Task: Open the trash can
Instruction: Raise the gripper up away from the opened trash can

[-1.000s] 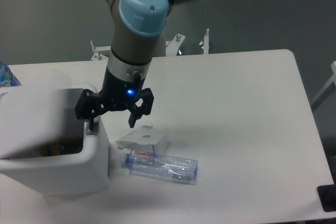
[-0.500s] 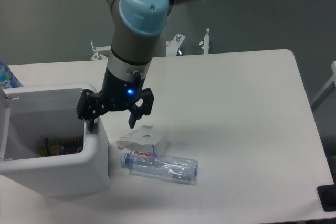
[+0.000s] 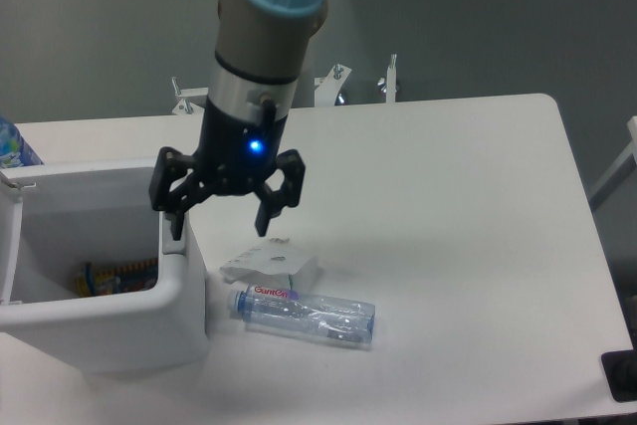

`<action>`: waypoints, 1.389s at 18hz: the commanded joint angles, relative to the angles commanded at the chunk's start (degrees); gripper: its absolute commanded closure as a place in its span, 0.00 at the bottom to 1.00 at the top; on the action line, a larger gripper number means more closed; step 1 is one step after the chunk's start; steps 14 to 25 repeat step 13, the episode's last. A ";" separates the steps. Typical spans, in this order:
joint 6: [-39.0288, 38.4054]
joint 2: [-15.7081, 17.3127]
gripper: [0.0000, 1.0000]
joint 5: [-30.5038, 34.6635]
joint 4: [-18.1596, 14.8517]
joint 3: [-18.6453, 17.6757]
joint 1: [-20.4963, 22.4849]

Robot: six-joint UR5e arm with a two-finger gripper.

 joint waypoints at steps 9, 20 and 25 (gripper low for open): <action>20.12 0.00 0.00 17.34 -0.97 -1.23 1.76; 27.50 0.88 0.00 21.38 -0.79 -4.04 1.94; 27.50 0.88 0.00 21.38 -0.79 -4.04 1.94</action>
